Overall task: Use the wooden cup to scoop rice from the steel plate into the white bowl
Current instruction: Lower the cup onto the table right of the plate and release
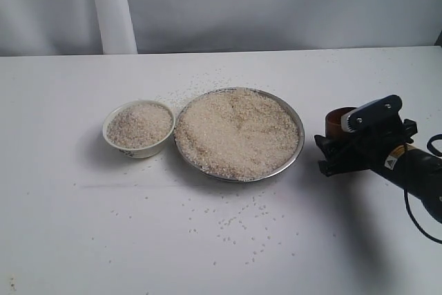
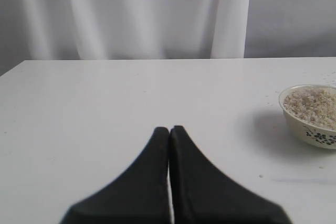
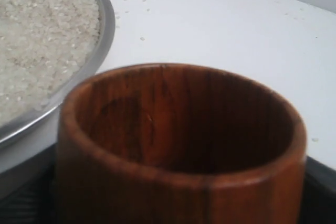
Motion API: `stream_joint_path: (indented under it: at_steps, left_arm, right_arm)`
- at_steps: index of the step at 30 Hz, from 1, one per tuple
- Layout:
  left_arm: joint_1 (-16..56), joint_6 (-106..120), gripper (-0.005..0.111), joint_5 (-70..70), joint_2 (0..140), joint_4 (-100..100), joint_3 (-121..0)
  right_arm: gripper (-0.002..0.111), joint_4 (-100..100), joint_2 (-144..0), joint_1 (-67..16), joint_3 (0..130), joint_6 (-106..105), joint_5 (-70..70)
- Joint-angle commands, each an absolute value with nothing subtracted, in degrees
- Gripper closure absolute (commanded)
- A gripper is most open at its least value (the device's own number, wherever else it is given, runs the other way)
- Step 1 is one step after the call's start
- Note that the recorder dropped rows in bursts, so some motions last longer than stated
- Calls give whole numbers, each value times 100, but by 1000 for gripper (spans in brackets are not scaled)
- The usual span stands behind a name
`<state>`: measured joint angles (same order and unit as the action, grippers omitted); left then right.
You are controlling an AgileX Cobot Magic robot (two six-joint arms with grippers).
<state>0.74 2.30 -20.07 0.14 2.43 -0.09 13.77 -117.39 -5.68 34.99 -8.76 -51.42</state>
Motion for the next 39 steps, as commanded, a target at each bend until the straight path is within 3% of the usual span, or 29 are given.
stream_joint_path:
  at_steps: [1, 6, 9, 15, 19, 39]
  left_arm:
    - [89, 208, 107, -1974, 0, 240, 0]
    - [89, 208, 107, -1974, 0, 240, 0]
    - [89, 208, 107, -1974, 0, 240, 0]
    - [89, 208, 107, -1974, 0, 240, 0]
    - [89, 208, 107, -1974, 0, 240, 0]
    - [89, 208, 107, -1974, 0, 240, 0]
  right_arm:
    - [108, 1343, -11742, -539, 3477, -877, -5331]
    - [108, 1573, -11742, -539, 3477, -877, -5342]
    - [100, 1555, -11742, -539, 3477, -887, -5351]
    - [53, 1477, -11742, -539, 3477, -832, -5351]
    - [34, 1112, -11742, -539, 3477, -808, -5351]
    - [31, 1181, -11158, -539, 3467, -682, -5213]
